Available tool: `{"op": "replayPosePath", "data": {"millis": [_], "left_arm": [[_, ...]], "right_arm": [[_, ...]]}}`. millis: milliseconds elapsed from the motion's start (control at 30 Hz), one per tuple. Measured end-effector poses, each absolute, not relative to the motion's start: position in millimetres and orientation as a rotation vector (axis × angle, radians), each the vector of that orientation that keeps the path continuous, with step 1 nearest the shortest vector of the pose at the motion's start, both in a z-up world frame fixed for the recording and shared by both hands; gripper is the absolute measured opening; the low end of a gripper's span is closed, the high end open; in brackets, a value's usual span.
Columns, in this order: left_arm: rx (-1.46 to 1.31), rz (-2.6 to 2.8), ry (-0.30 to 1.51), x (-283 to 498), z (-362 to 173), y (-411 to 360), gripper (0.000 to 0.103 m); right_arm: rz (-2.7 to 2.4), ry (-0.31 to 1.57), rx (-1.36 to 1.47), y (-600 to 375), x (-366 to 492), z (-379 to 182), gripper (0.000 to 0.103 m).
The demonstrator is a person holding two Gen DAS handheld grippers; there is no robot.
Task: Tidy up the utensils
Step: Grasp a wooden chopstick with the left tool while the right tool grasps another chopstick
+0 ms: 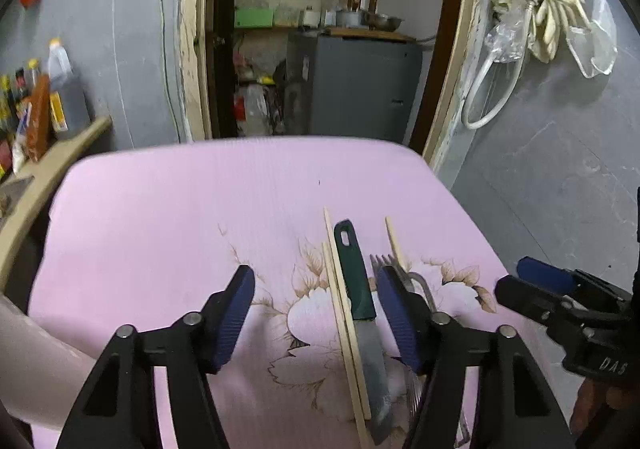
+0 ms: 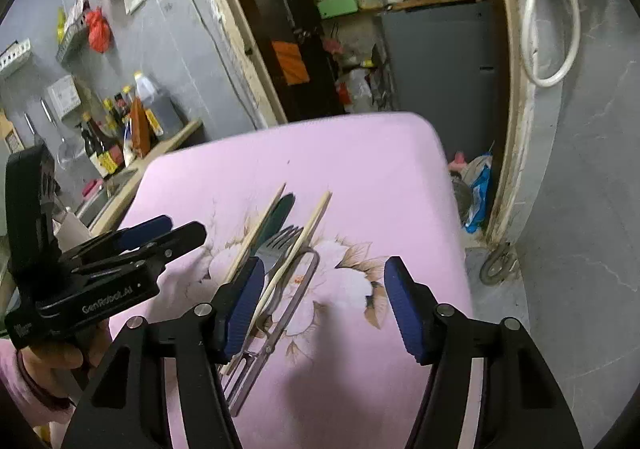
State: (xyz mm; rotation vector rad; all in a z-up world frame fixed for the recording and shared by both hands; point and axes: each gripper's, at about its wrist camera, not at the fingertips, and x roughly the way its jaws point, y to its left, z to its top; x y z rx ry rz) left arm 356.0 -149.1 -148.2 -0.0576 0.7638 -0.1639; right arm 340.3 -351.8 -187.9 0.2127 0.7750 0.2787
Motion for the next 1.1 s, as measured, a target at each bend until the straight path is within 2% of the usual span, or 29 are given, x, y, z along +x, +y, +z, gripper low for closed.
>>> {"op": "replayPosePath", "data": {"millis": [400, 700, 1033, 1100], "left_arm": [[-0.099, -0.219, 0.873, 388, -174, -147, 0.038], [-0.181, -0.237, 0.884, 419, -178, -143, 0.030], [-0.237, -0.300, 0.956, 449, -189, -146, 0.025], [-0.247, -0.307, 0.963, 453, -190, -146, 0.024]], "right_arm": [[0.299, 0.849, 0.235, -341, 374, -211, 0.037], [0.312, 0.871, 0.262, -335, 411, -220, 0.035], [0.326, 0.926, 0.249, -313, 437, -230, 0.026], [0.321, 0.933, 0.238, -310, 440, -231, 0.022]]}}
